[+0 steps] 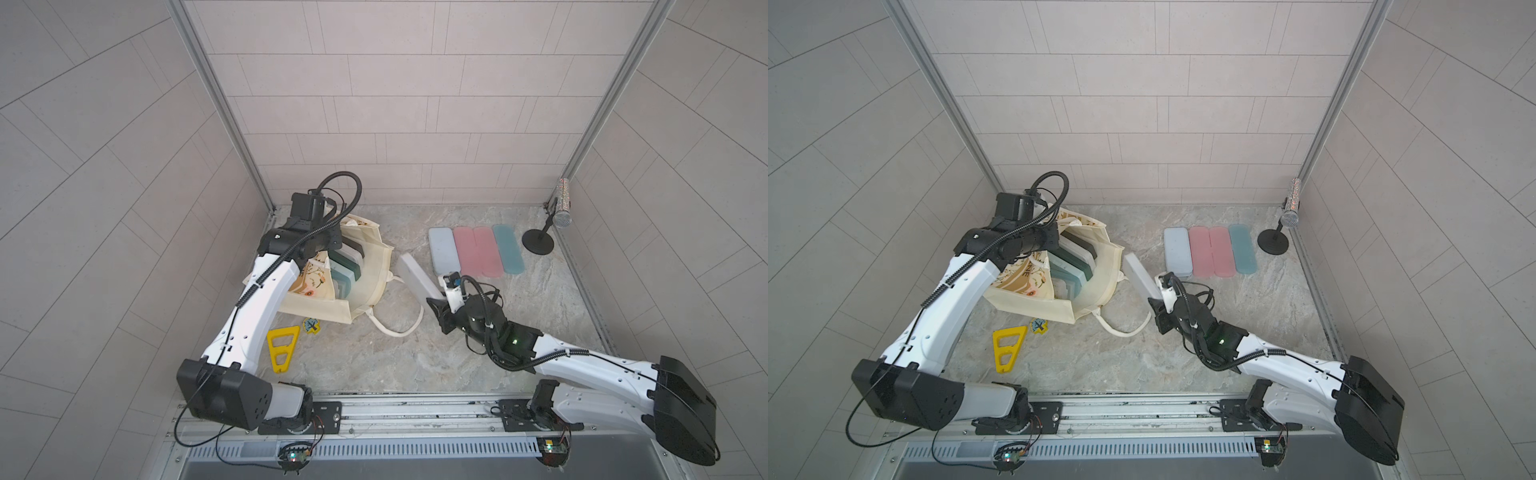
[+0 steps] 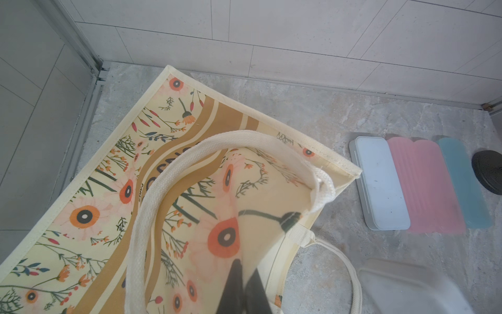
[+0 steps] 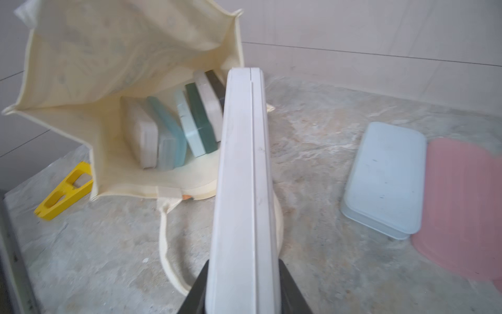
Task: Take out the pencil case from the canvas bag
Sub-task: Pick up the pencil case from the canvas bag, then place the pencil case at the center of the board.
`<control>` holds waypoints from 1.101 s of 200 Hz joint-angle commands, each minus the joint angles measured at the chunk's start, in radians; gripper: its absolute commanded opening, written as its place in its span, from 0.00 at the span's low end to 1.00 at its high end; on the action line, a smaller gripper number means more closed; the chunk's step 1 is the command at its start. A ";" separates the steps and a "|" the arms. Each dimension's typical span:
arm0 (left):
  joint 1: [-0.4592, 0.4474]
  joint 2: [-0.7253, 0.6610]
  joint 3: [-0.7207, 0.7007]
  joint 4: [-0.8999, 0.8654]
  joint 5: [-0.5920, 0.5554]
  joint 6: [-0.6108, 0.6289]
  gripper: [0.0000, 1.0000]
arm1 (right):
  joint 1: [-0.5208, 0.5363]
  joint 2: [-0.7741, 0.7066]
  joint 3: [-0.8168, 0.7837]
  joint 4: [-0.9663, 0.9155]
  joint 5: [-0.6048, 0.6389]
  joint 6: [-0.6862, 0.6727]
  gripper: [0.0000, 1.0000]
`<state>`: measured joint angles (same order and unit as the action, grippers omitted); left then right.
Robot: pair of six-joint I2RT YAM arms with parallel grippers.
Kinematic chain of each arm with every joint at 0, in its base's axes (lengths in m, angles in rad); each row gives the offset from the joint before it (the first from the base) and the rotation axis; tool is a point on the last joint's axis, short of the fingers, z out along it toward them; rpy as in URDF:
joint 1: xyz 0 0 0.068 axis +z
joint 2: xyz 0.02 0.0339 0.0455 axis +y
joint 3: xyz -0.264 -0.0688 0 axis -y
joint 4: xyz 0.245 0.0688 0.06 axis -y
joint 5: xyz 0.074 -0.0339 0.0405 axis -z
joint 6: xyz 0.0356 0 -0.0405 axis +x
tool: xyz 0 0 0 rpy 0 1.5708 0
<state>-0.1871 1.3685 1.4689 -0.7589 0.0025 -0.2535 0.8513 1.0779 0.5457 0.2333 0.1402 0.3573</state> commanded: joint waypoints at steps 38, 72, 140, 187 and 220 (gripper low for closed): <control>0.014 -0.113 0.091 -0.026 -0.093 0.011 0.00 | -0.187 0.230 0.142 0.103 -0.026 0.236 0.15; 0.012 -0.155 0.105 -0.059 -0.054 0.005 0.00 | -0.194 0.436 0.277 0.197 -0.015 0.299 0.15; 0.013 -0.208 0.108 -0.108 -0.096 0.031 0.00 | -0.188 0.746 0.630 -0.031 0.120 0.176 0.17; 0.012 -0.228 0.093 -0.134 -0.211 0.035 0.00 | -0.147 0.889 0.906 -0.378 0.290 -0.098 0.19; 0.014 -0.237 0.092 -0.146 -0.268 0.029 0.00 | -0.140 1.007 1.073 -0.553 0.385 -0.198 0.19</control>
<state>-0.1787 1.1831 1.5055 -0.9775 -0.1661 -0.2264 0.7071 2.0205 1.5330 -0.1139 0.3943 0.2886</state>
